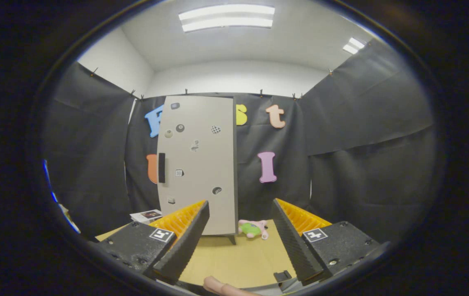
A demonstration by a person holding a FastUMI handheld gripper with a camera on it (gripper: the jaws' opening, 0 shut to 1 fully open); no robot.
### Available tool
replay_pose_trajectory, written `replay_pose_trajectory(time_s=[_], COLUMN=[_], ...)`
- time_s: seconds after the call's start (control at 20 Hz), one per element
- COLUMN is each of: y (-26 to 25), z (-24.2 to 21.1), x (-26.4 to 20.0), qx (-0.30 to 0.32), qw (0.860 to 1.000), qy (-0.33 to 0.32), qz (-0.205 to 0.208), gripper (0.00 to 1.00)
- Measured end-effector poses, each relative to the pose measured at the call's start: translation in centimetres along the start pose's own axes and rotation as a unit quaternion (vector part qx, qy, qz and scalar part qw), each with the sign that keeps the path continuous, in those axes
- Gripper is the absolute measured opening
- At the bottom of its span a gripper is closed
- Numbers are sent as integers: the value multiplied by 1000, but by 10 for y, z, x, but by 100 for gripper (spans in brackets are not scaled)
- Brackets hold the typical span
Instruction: Open the shoe cabinet door, grab the shoes and put them into the shoe cabinet, then close the shoe cabinet door.
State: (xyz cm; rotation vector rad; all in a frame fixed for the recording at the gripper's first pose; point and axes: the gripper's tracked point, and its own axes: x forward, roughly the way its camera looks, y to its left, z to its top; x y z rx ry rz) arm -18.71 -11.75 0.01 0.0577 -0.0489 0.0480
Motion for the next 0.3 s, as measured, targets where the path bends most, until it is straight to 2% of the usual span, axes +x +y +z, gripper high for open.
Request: replay_pose_trajectory(time_s=[0.3], y=[8], z=[3], x=[2], qx=[6], qw=[1000], qy=[-7], qz=[7], gripper=[99])
